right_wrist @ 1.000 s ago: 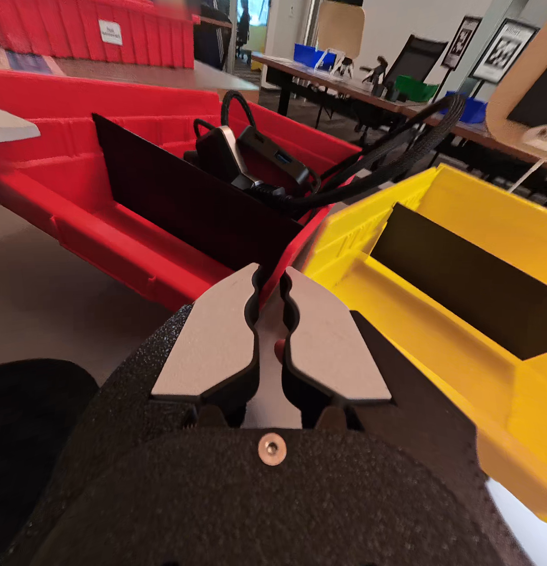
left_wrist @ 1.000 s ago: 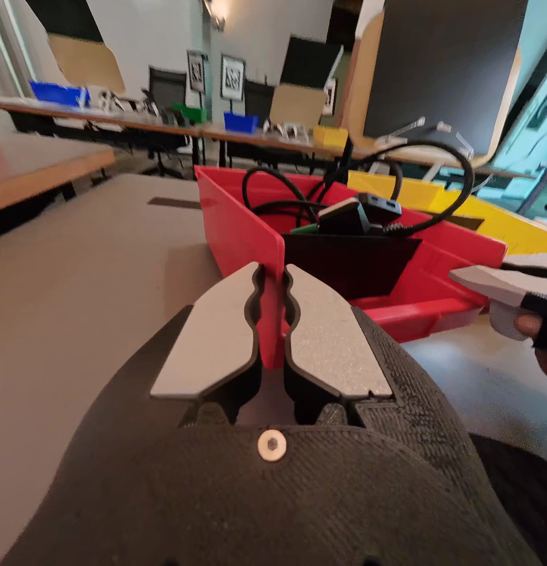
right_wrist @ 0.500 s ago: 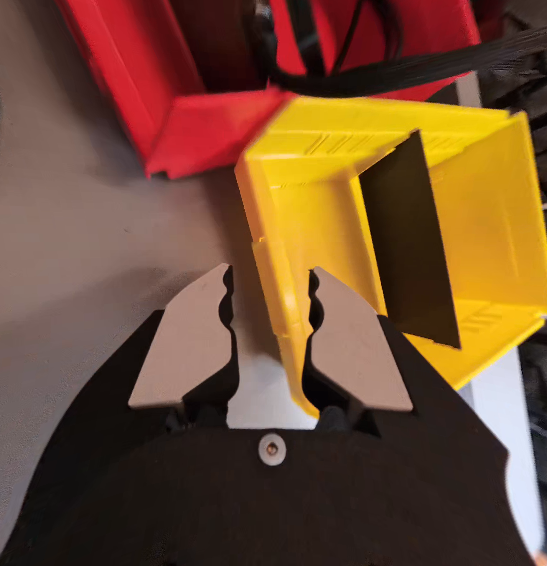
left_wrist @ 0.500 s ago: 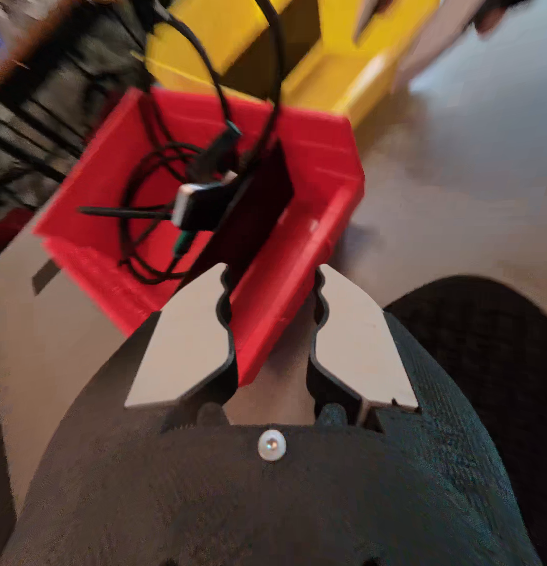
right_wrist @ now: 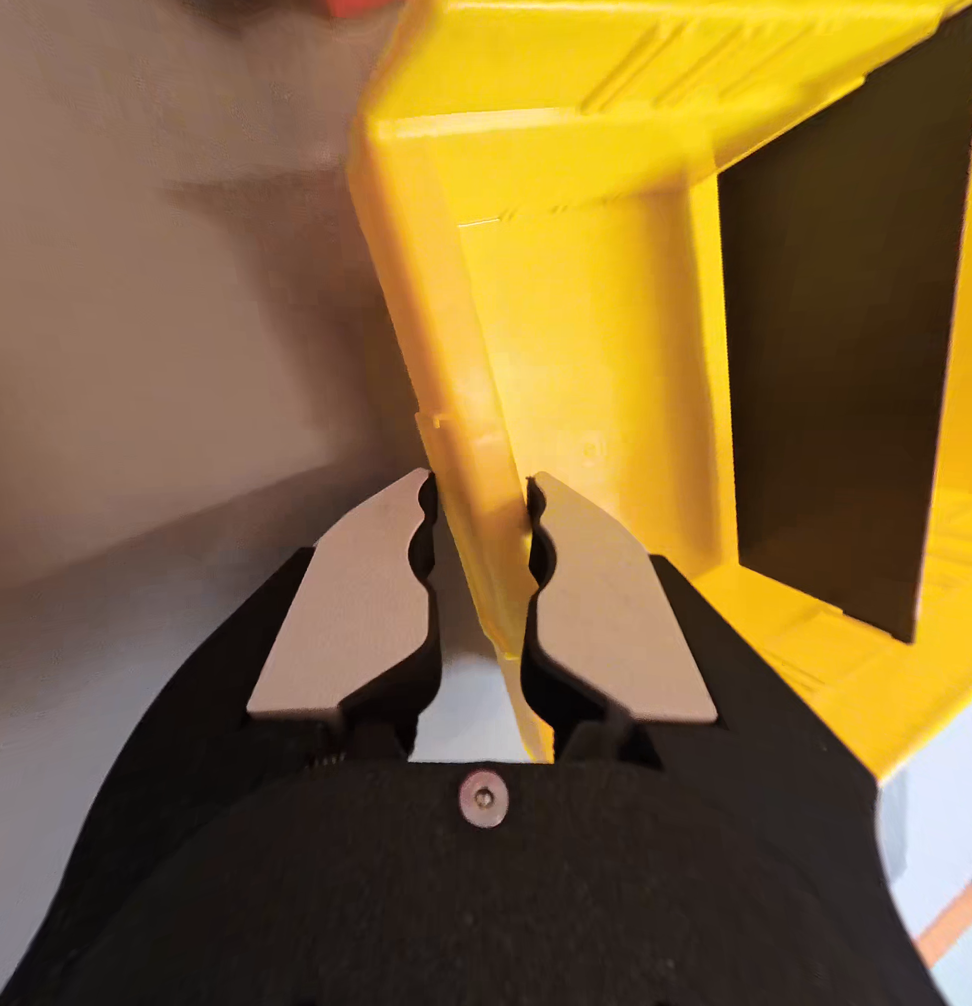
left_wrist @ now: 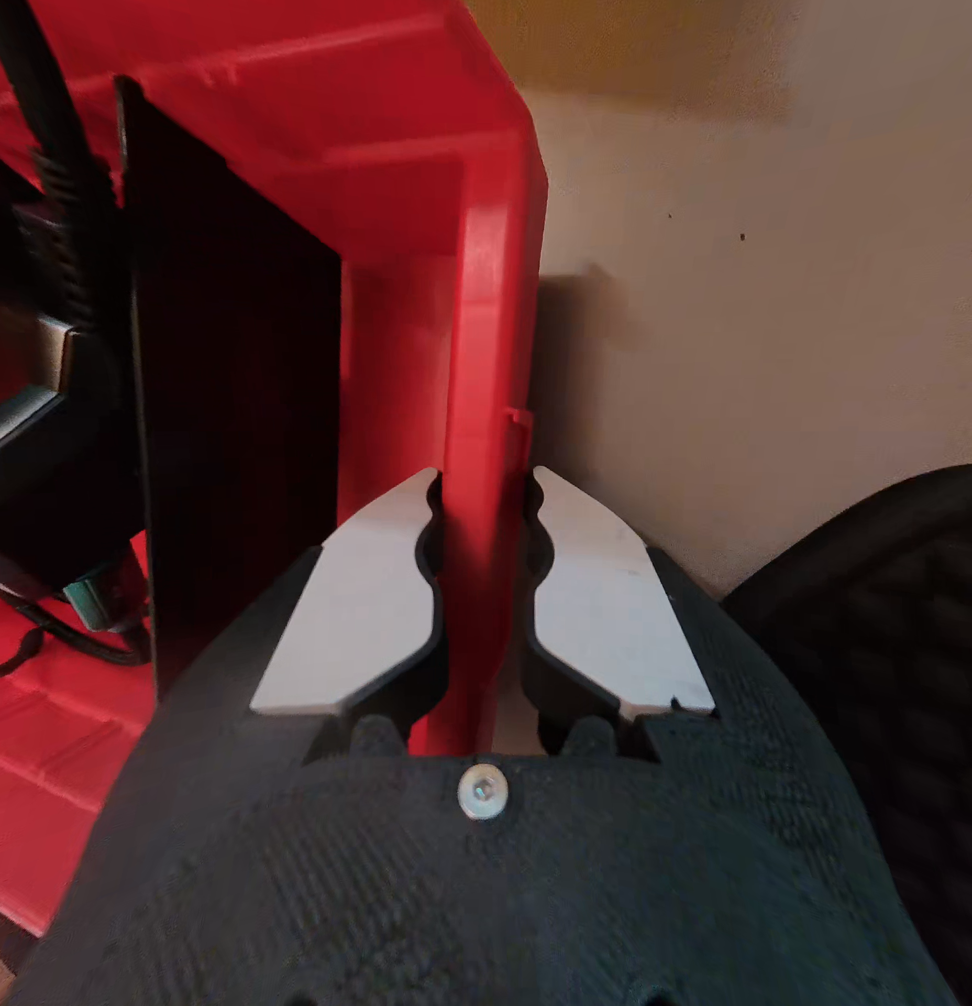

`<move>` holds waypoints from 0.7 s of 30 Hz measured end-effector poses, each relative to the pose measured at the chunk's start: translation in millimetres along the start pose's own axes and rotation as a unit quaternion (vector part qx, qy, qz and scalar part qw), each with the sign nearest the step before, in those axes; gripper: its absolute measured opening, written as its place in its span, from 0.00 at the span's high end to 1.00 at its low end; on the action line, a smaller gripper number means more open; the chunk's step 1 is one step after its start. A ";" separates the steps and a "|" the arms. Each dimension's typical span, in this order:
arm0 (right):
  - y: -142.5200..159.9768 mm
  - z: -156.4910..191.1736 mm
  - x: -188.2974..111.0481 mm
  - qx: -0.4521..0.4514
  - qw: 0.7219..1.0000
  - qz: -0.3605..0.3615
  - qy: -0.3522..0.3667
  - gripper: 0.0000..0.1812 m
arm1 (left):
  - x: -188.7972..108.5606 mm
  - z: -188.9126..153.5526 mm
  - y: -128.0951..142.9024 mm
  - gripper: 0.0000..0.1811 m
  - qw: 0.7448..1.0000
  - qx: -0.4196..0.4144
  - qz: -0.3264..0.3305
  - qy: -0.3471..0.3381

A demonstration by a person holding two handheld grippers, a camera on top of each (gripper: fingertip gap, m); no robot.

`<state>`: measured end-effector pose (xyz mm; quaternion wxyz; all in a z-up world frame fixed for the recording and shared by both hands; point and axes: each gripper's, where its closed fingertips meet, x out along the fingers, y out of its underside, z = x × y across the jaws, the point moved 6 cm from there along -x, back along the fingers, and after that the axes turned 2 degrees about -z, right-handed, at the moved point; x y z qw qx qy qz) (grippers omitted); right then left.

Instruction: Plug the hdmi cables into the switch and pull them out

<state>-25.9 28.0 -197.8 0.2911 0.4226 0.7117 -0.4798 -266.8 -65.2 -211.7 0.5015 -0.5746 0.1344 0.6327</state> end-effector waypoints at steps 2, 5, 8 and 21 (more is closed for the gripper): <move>25.7 6.0 -15.9 0.010 1.000 0.005 0.012 0.83 | 0.5 0.1 -0.1 0.84 1.000 0.000 -0.004 -0.003; 65.8 8.6 -33.6 0.019 0.998 0.033 0.043 0.83 | 1.0 0.6 0.1 0.84 1.000 0.000 -0.008 -0.007; 101.4 1.3 -44.9 0.035 0.996 0.055 0.064 0.83 | 2.5 2.9 -1.2 0.84 1.000 0.003 -0.010 -0.013; 171.1 -83.4 -41.5 0.146 0.973 0.092 0.152 0.82 | 22.0 41.9 -11.9 0.84 0.999 -0.006 -0.013 -0.040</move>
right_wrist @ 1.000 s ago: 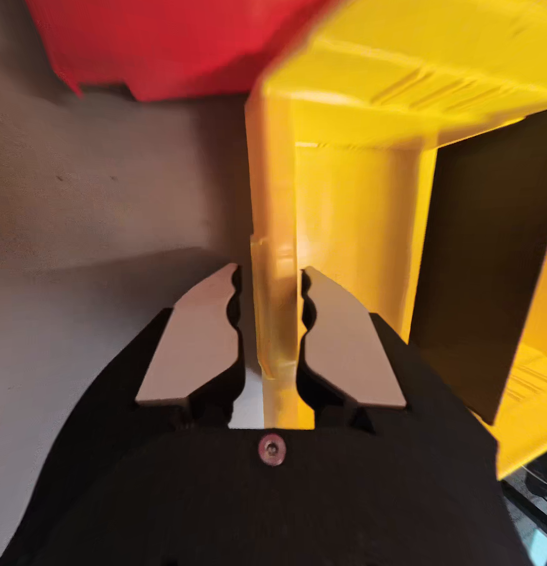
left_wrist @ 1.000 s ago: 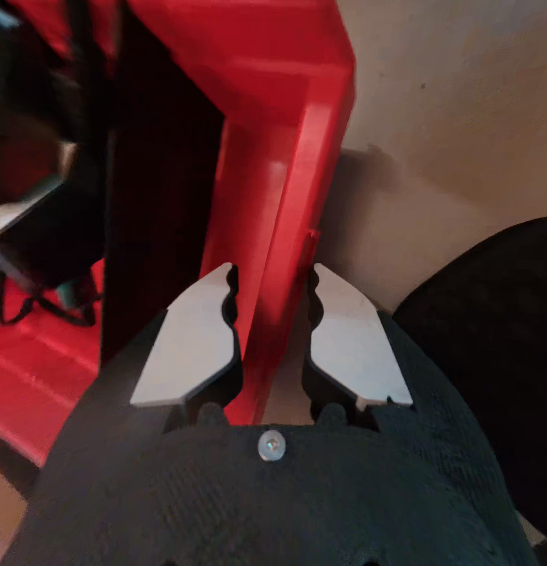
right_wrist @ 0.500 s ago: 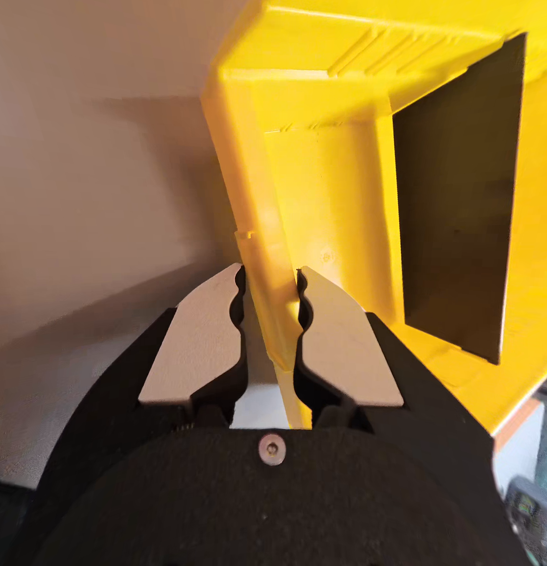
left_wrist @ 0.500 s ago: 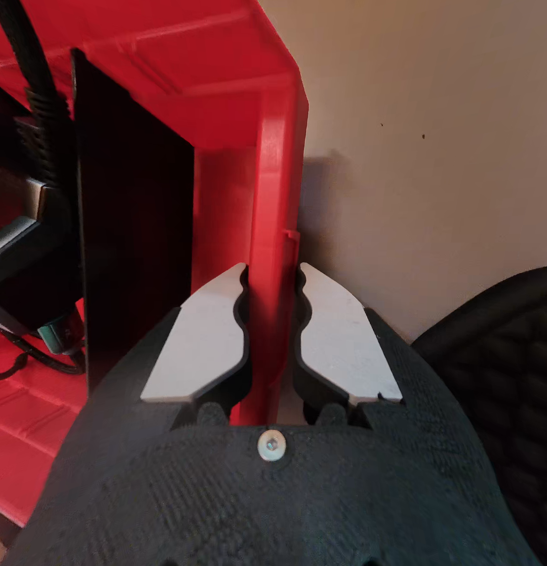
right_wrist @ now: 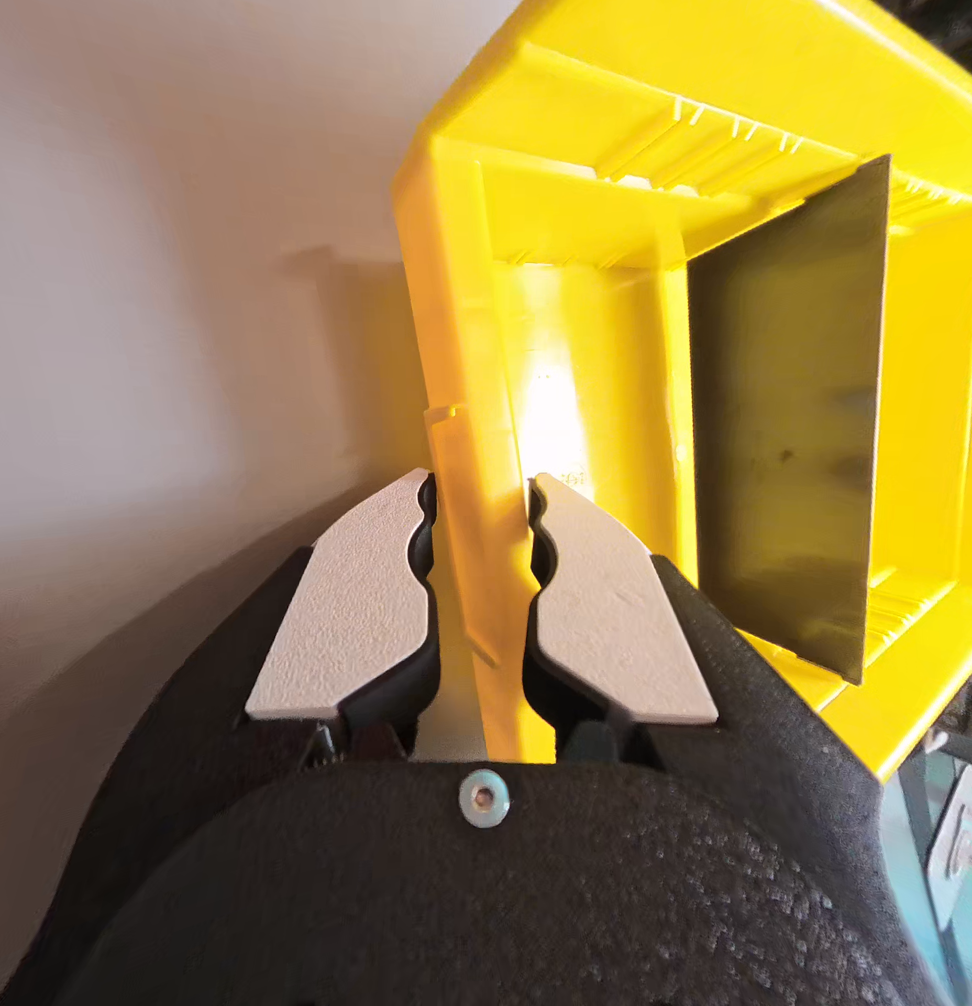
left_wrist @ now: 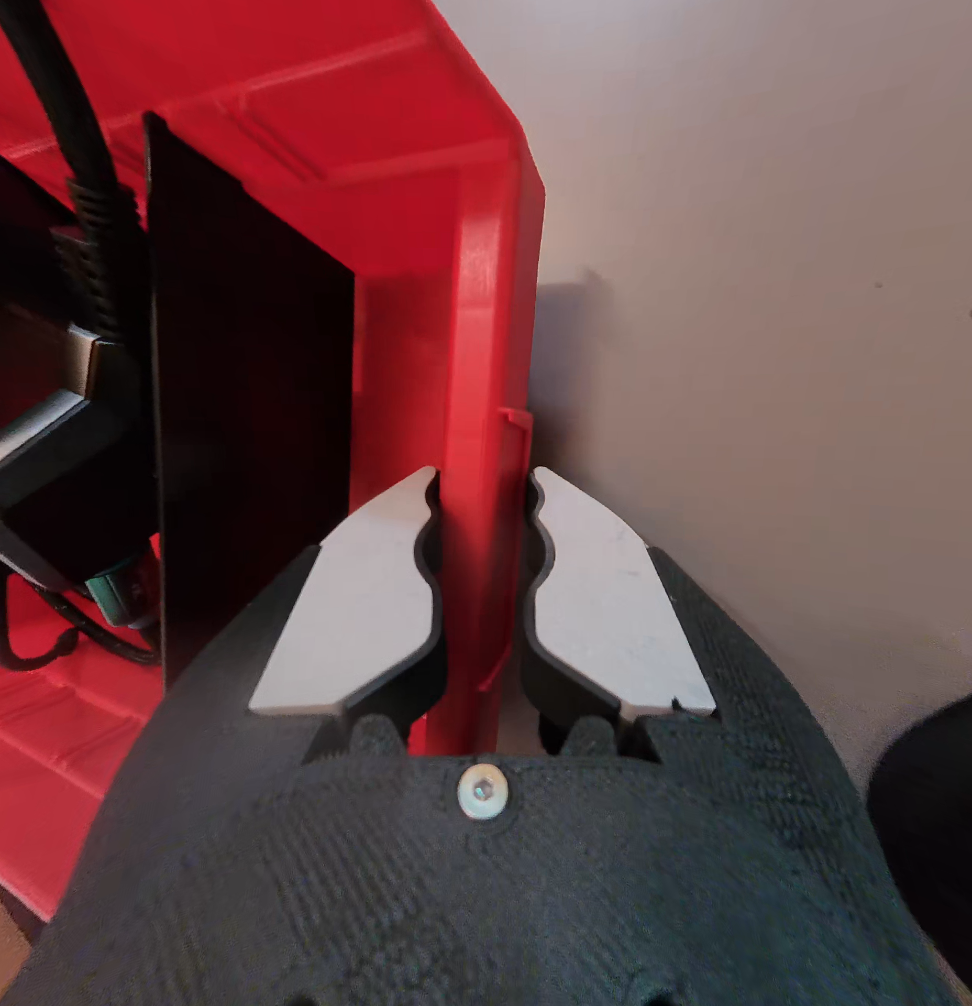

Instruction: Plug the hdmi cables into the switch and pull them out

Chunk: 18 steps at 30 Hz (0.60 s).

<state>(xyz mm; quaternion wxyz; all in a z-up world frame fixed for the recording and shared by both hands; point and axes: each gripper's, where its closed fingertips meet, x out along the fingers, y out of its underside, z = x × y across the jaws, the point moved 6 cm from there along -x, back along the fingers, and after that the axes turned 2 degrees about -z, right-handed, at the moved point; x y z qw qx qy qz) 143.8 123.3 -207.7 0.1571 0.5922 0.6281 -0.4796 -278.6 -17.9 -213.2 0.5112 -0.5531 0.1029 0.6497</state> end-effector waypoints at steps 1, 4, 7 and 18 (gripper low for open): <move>-1.4 -4.9 2.6 0.015 1.000 -0.004 0.011 0.81 | 2.6 5.2 -0.5 0.84 1.000 -0.002 -0.002 -0.006; -15.5 -14.5 -5.2 0.081 0.994 -0.062 0.036 0.75 | 8.7 22.8 0.4 0.82 0.999 -0.012 -0.013 -0.041; -42.5 -12.9 -34.1 0.174 0.963 -0.203 0.032 0.75 | -3.8 33.8 -3.4 0.78 0.996 -0.053 -0.066 -0.039; -74.5 23.5 -54.1 0.258 0.856 -0.447 0.020 0.77 | -50.3 118.6 -38.3 0.79 0.984 -0.063 -0.100 -0.130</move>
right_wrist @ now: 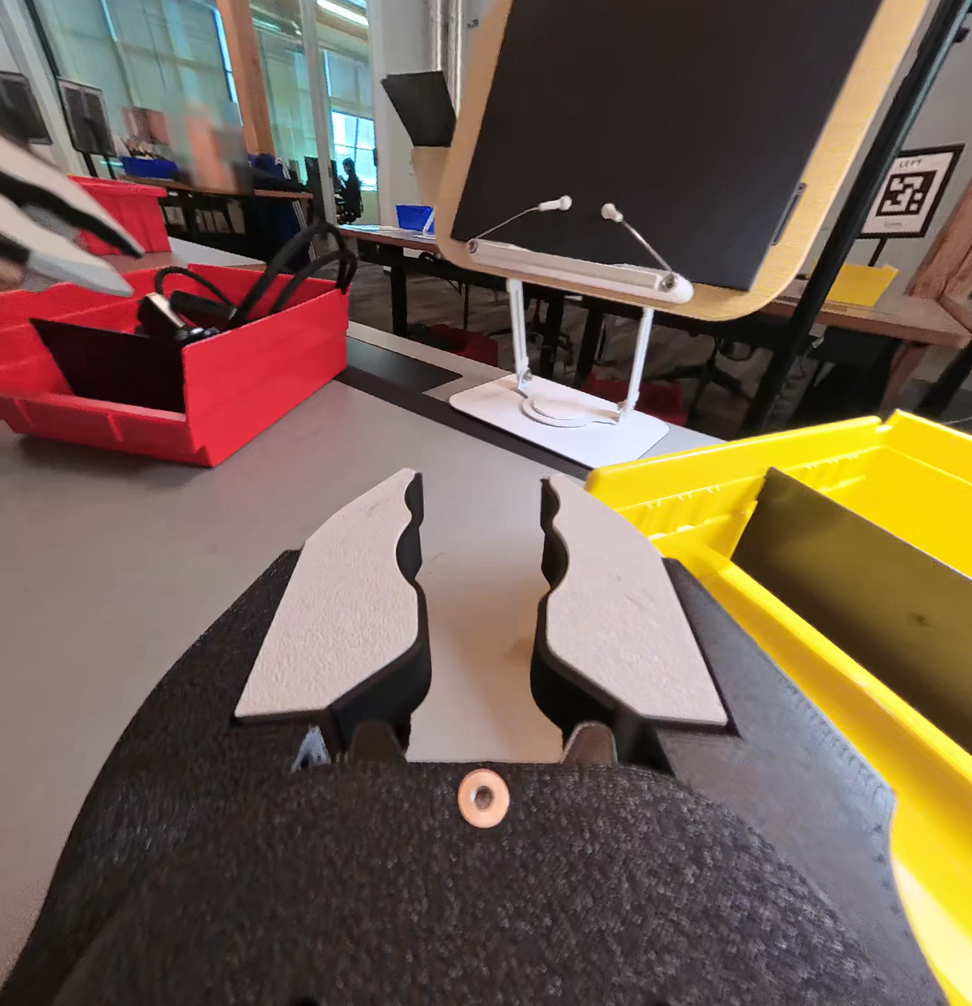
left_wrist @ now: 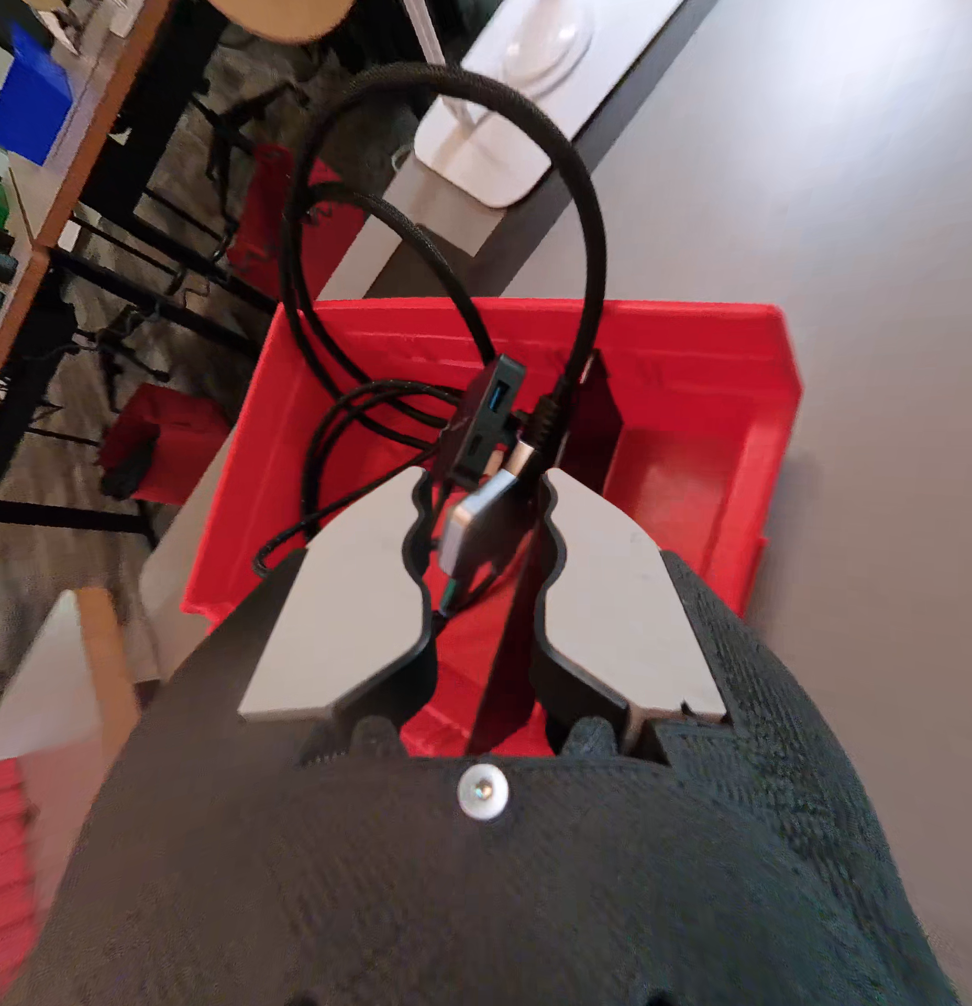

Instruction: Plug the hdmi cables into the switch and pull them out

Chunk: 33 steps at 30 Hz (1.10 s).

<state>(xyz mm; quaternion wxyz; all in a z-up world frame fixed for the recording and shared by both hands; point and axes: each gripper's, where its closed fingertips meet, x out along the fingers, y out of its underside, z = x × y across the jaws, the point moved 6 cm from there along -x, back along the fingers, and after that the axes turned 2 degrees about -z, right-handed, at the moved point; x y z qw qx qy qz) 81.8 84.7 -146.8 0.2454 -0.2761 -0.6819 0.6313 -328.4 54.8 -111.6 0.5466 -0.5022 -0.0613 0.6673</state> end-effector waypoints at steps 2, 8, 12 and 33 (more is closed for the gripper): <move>1.7 6.0 0.4 -0.008 1.000 -0.001 -0.006 0.77 | 18.0 4.6 -3.4 0.79 0.998 0.046 0.052 0.003; 3.3 11.2 -3.3 0.000 1.000 -0.001 -0.009 0.77 | 55.8 6.1 -10.2 0.89 0.979 0.121 0.158 0.042; 0.9 12.2 -6.7 0.009 0.999 -0.005 -0.033 0.77 | 62.4 7.7 -13.0 0.89 0.968 0.146 0.197 0.046; 1.6 24.9 -7.6 -0.007 0.998 0.006 -0.065 0.76 | -55.5 86.7 -97.5 0.92 0.980 0.131 0.113 -0.102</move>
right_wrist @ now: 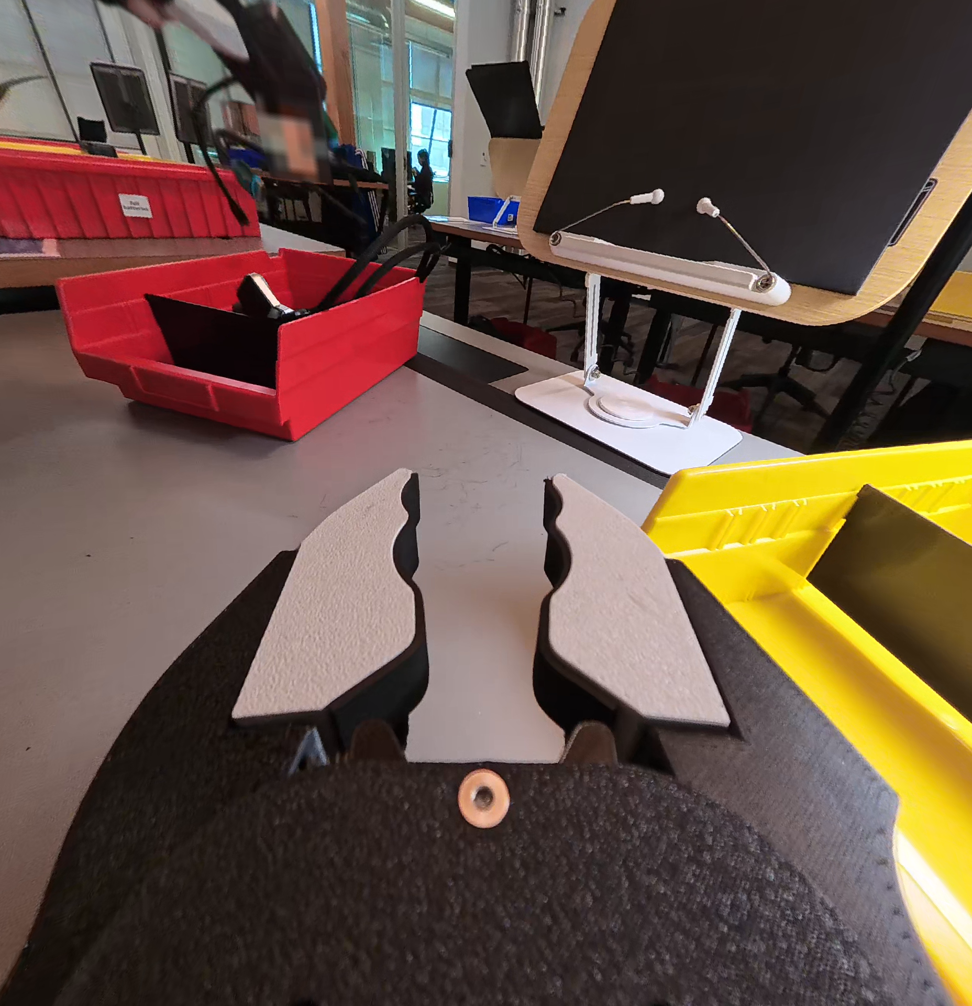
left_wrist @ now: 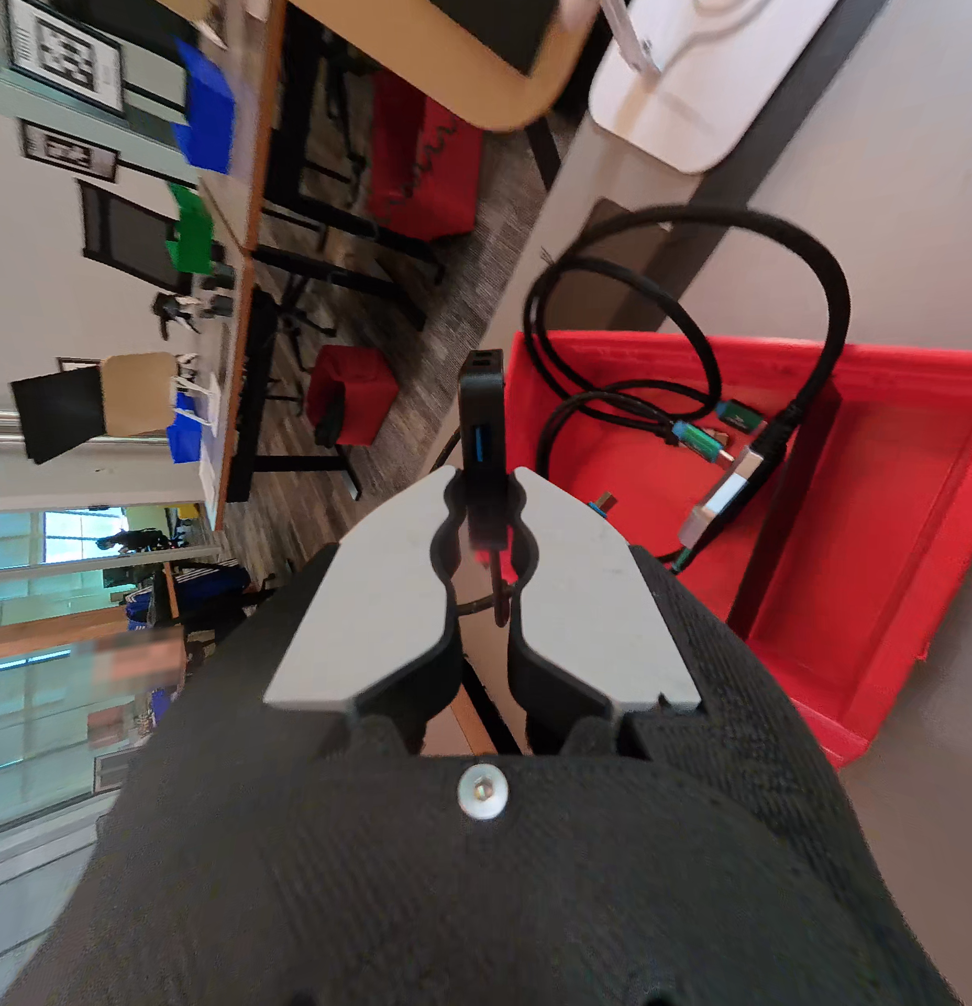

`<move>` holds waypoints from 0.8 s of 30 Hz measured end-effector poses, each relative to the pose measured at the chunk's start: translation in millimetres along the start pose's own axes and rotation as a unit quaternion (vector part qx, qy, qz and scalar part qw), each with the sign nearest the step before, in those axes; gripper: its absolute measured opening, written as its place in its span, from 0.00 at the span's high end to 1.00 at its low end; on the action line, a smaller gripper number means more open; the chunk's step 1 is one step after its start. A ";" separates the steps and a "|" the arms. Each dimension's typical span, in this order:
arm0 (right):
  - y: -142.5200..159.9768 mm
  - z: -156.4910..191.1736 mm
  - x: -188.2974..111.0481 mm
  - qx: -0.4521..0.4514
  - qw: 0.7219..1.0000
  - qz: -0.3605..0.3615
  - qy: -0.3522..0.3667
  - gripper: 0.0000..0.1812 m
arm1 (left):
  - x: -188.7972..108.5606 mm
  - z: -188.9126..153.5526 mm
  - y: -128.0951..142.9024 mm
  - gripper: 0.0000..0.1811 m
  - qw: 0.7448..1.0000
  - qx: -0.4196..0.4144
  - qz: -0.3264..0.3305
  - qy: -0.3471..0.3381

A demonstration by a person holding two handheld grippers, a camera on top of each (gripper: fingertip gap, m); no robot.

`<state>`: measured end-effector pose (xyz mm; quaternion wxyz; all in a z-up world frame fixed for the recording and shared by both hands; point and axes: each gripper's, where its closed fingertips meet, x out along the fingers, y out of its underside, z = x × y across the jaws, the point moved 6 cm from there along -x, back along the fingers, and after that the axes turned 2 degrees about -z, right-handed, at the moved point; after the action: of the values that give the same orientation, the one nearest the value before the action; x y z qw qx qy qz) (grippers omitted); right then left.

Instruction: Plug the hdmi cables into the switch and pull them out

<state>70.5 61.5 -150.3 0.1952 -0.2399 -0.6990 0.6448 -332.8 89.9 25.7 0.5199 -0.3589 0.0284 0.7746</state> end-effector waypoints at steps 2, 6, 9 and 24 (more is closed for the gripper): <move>0.9 0.1 0.4 0.001 1.000 0.002 0.000 0.76 | -19.7 13.9 -7.1 0.92 0.999 -0.017 -0.027 -0.021; -0.5 1.6 0.6 0.002 1.000 -0.001 -0.001 0.76 | -63.1 24.8 -29.2 0.92 0.989 -0.064 -0.131 -0.026; -9.3 4.7 0.9 0.000 1.000 -0.016 -0.003 0.77 | -92.9 12.6 -49.7 0.92 0.966 -0.104 -0.238 0.015; -163.1 59.2 34.7 0.160 0.948 -0.192 -0.198 0.77 | -113.7 -120.3 -100.5 0.92 0.593 -0.353 -0.645 0.327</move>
<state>-5.7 25.4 5.3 0.2081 0.0656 -0.6442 0.7331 -163.4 -3.5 36.2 0.6720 -0.6685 -0.3183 0.0163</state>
